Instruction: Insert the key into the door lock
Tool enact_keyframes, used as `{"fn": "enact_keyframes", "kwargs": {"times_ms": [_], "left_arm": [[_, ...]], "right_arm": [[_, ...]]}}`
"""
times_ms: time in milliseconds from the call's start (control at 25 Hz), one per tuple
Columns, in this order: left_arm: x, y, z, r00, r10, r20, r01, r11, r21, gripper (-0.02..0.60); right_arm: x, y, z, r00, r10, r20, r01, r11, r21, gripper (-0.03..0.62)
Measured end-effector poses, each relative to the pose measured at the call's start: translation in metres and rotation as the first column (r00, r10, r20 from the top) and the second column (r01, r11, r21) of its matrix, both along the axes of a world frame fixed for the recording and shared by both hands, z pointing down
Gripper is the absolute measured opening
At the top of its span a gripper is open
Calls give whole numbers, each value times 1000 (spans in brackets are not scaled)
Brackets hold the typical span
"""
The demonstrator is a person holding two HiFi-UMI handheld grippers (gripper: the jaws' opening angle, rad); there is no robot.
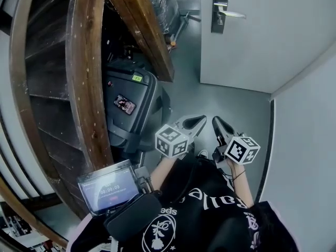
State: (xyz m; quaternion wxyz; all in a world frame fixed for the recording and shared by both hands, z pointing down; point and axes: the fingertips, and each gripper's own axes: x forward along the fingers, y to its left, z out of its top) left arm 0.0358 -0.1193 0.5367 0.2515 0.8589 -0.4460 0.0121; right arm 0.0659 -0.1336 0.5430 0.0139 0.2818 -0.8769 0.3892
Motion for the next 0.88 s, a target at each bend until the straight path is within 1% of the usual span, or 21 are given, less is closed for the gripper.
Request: {"fn": "enact_keyframes", "kwargs": {"times_ms": [240, 400, 520, 680, 800, 880], "left_arm": [[-11, 27, -17, 999, -32, 3, 32, 999, 40, 5], [-22, 43, -24, 1000, -28, -4, 28, 998, 62, 5], [-33, 64, -24, 1000, -13, -8, 14, 998, 67, 5], [-57, 108, -20, 1000, 12, 2, -12, 998, 54, 5], [-72, 144, -10, 1000, 24, 6, -24, 999, 28, 5], [-82, 164, -2, 1000, 21, -5, -21, 1000, 6, 5]], "right_arm": [[-16, 32, -13, 999, -50, 3, 50, 998, 26, 35], [-26, 51, -17, 999, -47, -6, 47, 998, 36, 35], [-36, 71, -14, 1000, -29, -11, 29, 999, 33, 35], [-60, 111, -10, 1000, 2, 13, -2, 1000, 1, 35], [-76, 143, -3, 1000, 17, 24, -16, 1000, -27, 35], [-85, 164, 1, 1000, 19, 21, -18, 999, -40, 35]]}}
